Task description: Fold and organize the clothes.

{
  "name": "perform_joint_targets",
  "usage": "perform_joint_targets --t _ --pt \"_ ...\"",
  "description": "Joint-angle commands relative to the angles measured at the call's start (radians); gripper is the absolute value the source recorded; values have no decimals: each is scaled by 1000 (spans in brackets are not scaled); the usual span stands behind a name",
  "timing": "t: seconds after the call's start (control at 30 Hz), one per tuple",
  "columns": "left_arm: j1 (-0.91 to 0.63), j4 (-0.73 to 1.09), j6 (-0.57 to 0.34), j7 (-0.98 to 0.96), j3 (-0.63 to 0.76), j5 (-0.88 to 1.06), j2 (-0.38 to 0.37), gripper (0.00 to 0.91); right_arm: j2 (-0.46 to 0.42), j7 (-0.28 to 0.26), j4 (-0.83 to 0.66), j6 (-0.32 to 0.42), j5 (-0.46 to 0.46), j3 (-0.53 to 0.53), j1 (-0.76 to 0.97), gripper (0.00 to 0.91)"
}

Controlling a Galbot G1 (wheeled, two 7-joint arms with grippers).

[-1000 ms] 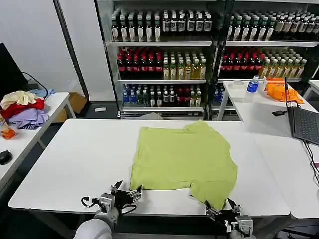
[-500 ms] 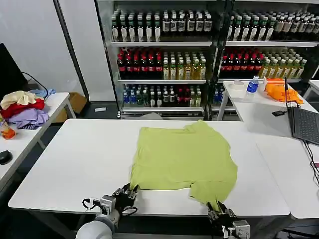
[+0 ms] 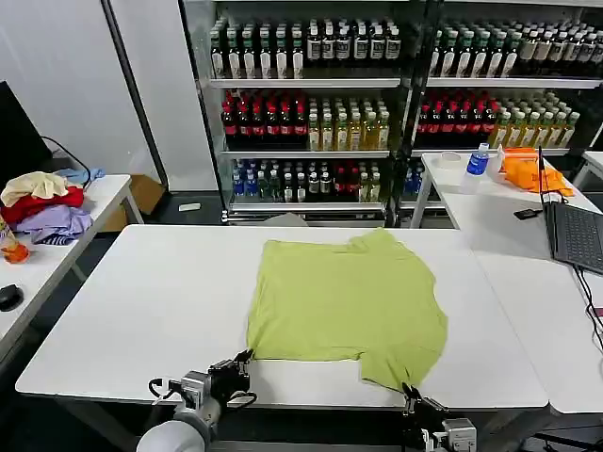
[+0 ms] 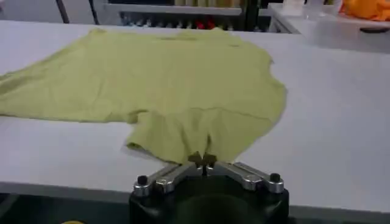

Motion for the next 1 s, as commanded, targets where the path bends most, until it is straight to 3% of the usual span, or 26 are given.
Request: perform_joint_targets --t 0.03,0.23,0.43,1.0 --pt "92 -140 -11 1 -106 -57 16 71 0 -4 55 4 0 29 -6 0" --pt "102 -164 -14 2 -157 -98 33 71 -8 -12 81 10 -1 61 11 0" --pt "8 -97 -13 27 -139 -103 52 71 -80 -23 16 33 -4 60 95 0" --pt "-308 184 -24 28 49 -104 17 71 -206 -28 -252 45 62 -135 553 0"
